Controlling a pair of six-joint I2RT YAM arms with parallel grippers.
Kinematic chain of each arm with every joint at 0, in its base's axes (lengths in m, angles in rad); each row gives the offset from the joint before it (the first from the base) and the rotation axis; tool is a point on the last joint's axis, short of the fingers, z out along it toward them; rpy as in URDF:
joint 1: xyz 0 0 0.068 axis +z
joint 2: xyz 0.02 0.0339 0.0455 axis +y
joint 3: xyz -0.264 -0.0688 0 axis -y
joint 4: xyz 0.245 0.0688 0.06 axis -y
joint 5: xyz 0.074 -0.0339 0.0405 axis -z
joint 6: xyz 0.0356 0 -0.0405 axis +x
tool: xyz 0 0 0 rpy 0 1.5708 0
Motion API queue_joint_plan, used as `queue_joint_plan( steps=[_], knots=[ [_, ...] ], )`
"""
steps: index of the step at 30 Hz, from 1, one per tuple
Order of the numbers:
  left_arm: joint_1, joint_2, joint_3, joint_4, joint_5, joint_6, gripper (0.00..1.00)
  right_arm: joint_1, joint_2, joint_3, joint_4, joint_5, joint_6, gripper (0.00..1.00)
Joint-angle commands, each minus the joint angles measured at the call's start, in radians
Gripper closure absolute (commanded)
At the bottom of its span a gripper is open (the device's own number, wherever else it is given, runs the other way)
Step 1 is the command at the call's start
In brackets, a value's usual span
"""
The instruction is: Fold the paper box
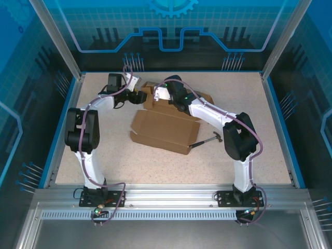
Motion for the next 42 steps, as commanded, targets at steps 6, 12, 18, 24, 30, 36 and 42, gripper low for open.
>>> queue_joint_plan(
  steps=[6, 12, 18, 24, 30, 36, 42],
  knots=[
    [-0.043, -0.04, -0.042, 0.142, -0.129, -0.041, 0.32, 0.001, -0.02, -0.015, -0.021, -0.031, -0.027, 1.0],
    [-0.067, -0.021, -0.03, 0.155, -0.229, -0.056, 0.35, 0.005, -0.023, -0.001, -0.036, -0.044, 0.001, 1.0],
    [-0.075, 0.005, -0.017, 0.151, -0.292, -0.074, 0.37, 0.005, -0.025, 0.012, -0.048, -0.05, 0.019, 1.0],
    [-0.083, 0.037, 0.004, 0.137, -0.35, -0.082, 0.4, 0.005, -0.019, 0.027, -0.069, -0.058, 0.048, 1.0],
    [-0.085, 0.063, 0.02, 0.139, -0.38, -0.099, 0.45, 0.005, -0.012, 0.045, -0.083, -0.058, 0.059, 1.0],
    [-0.098, 0.073, 0.008, 0.171, -0.481, -0.118, 0.53, 0.006, -0.013, 0.043, -0.094, -0.059, 0.072, 1.0],
    [-0.104, 0.07, 0.001, 0.181, -0.636, -0.163, 0.56, 0.007, -0.002, 0.052, -0.1, -0.052, 0.081, 1.0]
  ],
)
